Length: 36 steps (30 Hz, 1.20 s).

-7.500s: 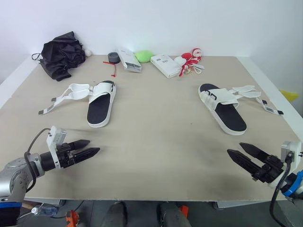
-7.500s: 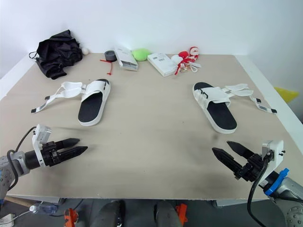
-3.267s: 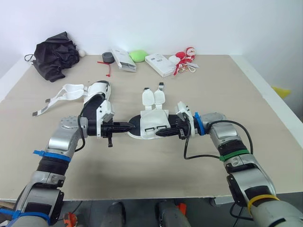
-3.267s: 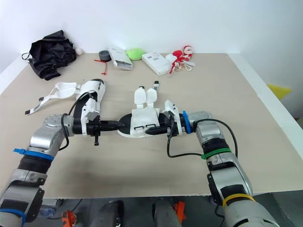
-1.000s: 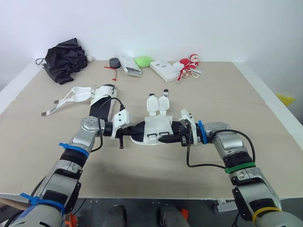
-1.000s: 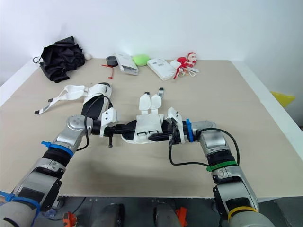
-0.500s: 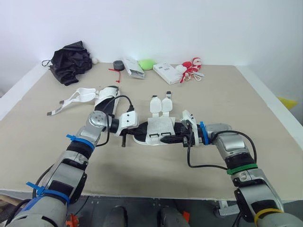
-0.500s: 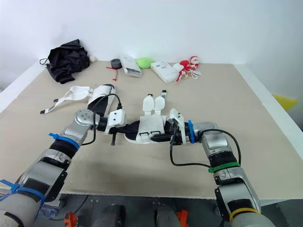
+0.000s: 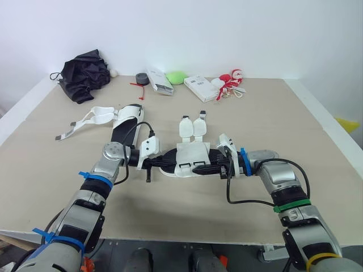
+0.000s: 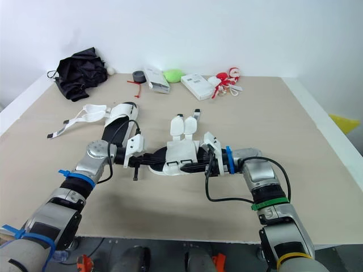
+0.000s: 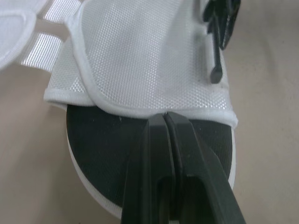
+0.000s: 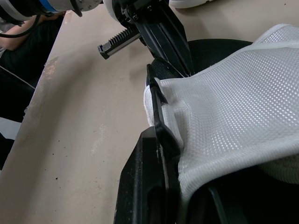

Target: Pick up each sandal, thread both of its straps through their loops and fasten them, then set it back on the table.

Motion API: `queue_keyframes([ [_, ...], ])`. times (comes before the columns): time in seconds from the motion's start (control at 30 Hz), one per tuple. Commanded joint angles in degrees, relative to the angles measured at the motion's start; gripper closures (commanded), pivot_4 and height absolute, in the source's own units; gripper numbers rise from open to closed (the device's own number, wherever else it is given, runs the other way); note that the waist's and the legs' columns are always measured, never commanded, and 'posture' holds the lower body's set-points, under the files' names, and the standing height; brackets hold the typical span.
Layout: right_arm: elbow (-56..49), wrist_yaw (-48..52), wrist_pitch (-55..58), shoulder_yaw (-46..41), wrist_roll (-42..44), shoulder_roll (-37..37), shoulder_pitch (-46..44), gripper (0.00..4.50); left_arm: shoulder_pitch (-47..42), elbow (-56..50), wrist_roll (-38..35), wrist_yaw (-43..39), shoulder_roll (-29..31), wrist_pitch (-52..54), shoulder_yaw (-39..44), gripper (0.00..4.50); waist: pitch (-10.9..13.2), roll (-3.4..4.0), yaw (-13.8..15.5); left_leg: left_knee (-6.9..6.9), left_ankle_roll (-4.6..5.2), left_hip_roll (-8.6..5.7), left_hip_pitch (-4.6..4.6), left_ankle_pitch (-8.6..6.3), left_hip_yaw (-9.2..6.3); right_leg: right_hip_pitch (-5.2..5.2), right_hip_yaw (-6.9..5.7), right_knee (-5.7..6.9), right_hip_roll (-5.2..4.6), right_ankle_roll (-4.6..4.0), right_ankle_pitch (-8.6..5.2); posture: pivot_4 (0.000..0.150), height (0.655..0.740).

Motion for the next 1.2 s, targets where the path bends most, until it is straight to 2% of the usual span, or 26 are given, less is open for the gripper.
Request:
queue_keyframes([
  [0.03, -3.15, -0.09, 0.07, -2.49, 4.10, 1.33, -1.76, 4.50, 5.22, 9.14, 7.87, -2.09, -2.35, -1.93, -7.60, 4.42, 0.00, 0.00, 0.00, 0.00, 0.00, 0.00, 0.00, 0.00, -0.01, 0.00, -0.01, 0.00, 0.00, -0.01, 0.00, 0.150, 0.7400],
  [0.23, -3.70, -0.10, 0.43, -2.86, 4.38, 0.93, -1.55, 4.50, 4.51, 12.88, 7.74, 0.77, -2.51, -2.45, -6.29, 4.42, -0.12, 0.07, 0.04, 0.07, 0.01, -0.04, 0.06, 0.00, -0.09, 0.10, -0.03, 0.00, 0.00, -0.36, -0.22, 0.150, 0.7400],
  [0.57, -2.79, 0.32, 1.81, -3.40, 4.83, -0.25, -2.07, 4.50, 6.55, 11.95, 7.58, -0.71, -1.89, -3.98, -6.67, 4.42, -0.30, 0.11, 0.05, 0.08, 0.00, -0.06, 0.15, 0.00, -0.17, 0.09, -0.08, -0.02, -0.01, -0.42, -0.27, 0.150, 0.7400],
  [0.6, -2.51, 0.42, 2.95, -3.64, 5.11, -0.48, -2.32, 3.62, 6.50, 12.11, 7.75, -0.61, -1.77, -4.23, -6.72, 4.50, -0.38, 0.14, 0.04, 0.08, -0.01, -0.06, 0.15, -0.01, -0.19, 0.09, -0.10, -0.02, -0.01, -0.43, -0.32, 0.150, 0.7400],
  [0.7, -3.85, 2.08, 5.10, -3.81, 6.42, -2.92, -1.67, 2.47, 6.14, 12.83, 8.19, -0.02, -1.30, -4.68, -6.68, 4.50, -0.50, 0.24, 0.08, 0.04, -0.03, -0.09, 0.16, -0.02, -0.24, 0.34, -0.11, -0.03, -0.02, -0.44, -0.40, 0.150, 0.7400],
  [0.77, -5.21, 2.83, 5.44, -4.19, 7.33, -4.18, -0.89, 1.59, 6.05, 12.89, 8.13, -0.02, -1.24, -4.52, -6.62, 4.50, -0.52, 0.28, 0.12, 0.03, -0.07, -0.10, 0.16, -0.05, -0.27, 0.36, -0.13, -0.04, -0.04, -0.45, -0.45, 0.150, 0.7400],
  [0.8, -5.35, 2.49, 6.00, -4.40, 7.63, -4.76, -0.85, 1.02, 6.07, 12.86, 8.11, -0.01, -1.24, -4.58, -6.60, 4.50, -0.55, 0.30, 0.13, 0.01, -0.08, -0.13, 0.16, -0.06, -0.26, 0.36, -0.13, -0.05, -0.08, -0.45, -0.49, 0.150, 0.7400],
  [0.83, -5.35, 2.04, 6.29, -4.46, 7.74, -5.15, -0.87, 0.79, 6.09, 12.85, 8.11, 0.01, -1.27, -4.64, -6.59, 4.50, -0.55, 0.30, 0.13, 0.00, -0.12, -0.13, 0.18, -0.09, -0.26, 0.38, -0.14, -0.06, -0.09, -0.46, -0.54, 0.150, 0.7400],
  [0.87, -5.59, 2.09, 6.69, -4.80, 8.05, -6.00, -0.66, 0.17, 6.11, 12.82, 8.14, 0.04, -1.30, -4.68, -6.62, 4.50, -0.55, 0.29, 0.13, 0.00, -0.12, -0.13, 0.18, -0.09, -0.27, 0.38, -0.14, -0.06, -0.10, -0.46, -0.54, 0.150, 0.7400],
  [0.9, -5.58, 2.16, 7.24, -5.41, 8.41, -7.01, -0.56, 0.02, 6.12, 12.76, 8.18, 0.03, -1.31, -4.77, -6.67, 4.50, -0.55, 0.30, 0.13, 0.00, -0.12, -0.13, 0.21, -0.09, -0.28, 0.41, -0.16, -0.07, -0.10, -0.48, -0.56, 0.150, 0.7400],
  [1.0, -3.77, 2.46, 9.00, -8.24, 10.27, -10.22, -2.06, 0.02, 6.16, 12.60, 8.34, -0.08, -1.27, -5.17, -6.84, 4.50, -0.55, 0.31, 0.18, -0.02, -0.13, -0.17, 0.21, -0.10, -0.31, 0.40, -0.22, -0.07, -0.18, -0.50, -0.63, 0.150, 0.7400],
  [1.2, 9.72, -0.35, 11.34, -11.27, 10.35, -11.28, -13.63, 0.02, 5.71, 12.65, 10.17, 0.13, -0.25, -5.91, -8.14, 4.50, -0.64, 0.44, -0.01, -0.12, -0.09, -0.37, 0.28, -0.14, -0.21, 0.43, -0.24, -0.10, -0.46, -0.43, -0.74, 0.150, 0.7400],
])
